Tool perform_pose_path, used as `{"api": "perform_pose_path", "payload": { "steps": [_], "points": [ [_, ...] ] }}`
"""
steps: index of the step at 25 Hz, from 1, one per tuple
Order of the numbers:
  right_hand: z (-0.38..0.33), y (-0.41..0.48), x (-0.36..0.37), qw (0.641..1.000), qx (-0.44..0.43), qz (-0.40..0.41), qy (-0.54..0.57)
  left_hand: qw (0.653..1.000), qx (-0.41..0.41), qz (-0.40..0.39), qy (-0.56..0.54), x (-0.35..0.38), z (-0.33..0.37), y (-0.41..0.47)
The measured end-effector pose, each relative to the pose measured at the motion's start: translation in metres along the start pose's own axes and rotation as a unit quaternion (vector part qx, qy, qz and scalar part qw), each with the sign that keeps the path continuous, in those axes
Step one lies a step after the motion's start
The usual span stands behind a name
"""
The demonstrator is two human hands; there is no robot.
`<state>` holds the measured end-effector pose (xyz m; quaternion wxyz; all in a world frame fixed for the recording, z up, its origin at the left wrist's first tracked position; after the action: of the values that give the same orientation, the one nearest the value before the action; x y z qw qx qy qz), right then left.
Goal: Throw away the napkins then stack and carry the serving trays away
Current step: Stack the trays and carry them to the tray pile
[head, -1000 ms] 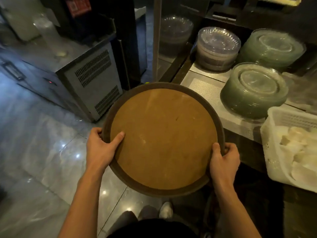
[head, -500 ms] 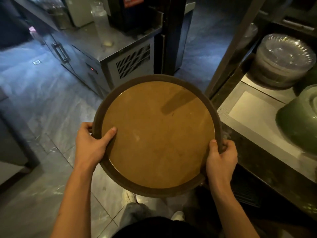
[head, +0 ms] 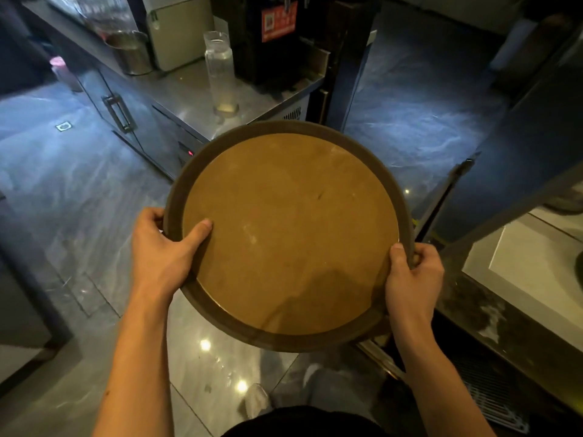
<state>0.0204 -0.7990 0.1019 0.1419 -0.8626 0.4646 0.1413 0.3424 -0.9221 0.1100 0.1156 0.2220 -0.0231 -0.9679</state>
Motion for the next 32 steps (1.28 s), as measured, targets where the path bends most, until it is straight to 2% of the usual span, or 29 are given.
{"api": "perform_pose_path", "payload": {
  "steps": [6, 13, 19, 32],
  "points": [
    [-0.028, 0.072, 0.046, 1.0, 0.002, 0.025, 0.013, 1.0, 0.012, -0.01, -0.005, 0.054, 0.012, 0.082],
    [-0.067, 0.194, 0.1, 0.997, 0.02, 0.044, 0.055, 0.997, 0.074, -0.022, -0.007, 0.139, 0.074, 0.196],
    [-0.108, 0.279, 0.128, 0.994, 0.031, 0.081, 0.07, 0.995, 0.083, -0.039, -0.033, 0.208, 0.104, 0.278],
    [-0.196, 0.438, 0.242, 0.982, 0.056, 0.172, 0.057, 0.981, 0.113, -0.128, -0.097, 0.359, 0.159, 0.516]
  ]
}}
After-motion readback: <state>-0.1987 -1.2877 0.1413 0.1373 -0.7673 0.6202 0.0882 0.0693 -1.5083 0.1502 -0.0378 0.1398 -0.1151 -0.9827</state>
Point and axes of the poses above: each hand's wrist, its own y-axis towards the middle knuckle, its own x-axis out of the palm, z = x × y, the point moved 4 cm from there along y, towards the middle knuckle, and after that the axes turned 7 degrees about x, right-handed, at the moved point
